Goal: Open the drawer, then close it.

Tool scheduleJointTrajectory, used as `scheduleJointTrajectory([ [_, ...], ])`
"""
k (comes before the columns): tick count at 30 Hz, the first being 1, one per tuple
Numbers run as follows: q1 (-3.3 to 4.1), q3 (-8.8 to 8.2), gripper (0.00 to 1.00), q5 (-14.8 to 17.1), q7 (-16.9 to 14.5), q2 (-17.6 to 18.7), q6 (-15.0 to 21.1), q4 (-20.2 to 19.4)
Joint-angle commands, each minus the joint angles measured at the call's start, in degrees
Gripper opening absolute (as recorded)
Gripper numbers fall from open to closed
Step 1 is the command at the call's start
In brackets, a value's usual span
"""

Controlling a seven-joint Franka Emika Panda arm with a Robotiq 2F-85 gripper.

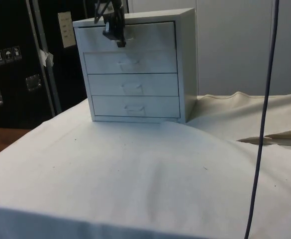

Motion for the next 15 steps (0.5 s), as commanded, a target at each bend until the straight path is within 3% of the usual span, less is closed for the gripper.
scheduleJointTrajectory([
  [1,0.63,0.34,0.00,-0.1,0.9,0.2,-0.3,0.2],
  [8,1.26,1.89,0.00,-2.2,3.8,0.3,-2.1,0.9],
  [9,0.86,1.95,0.00,-1.9,3.5,0.1,-1.7,0.6],
  [10,1.38,2.12,0.00,-2.5,4.3,0.3,-2.3,0.9],
  [15,1.55,3.50,0.00,-4.0,6.4,0.3,-3.5,1.4],
])
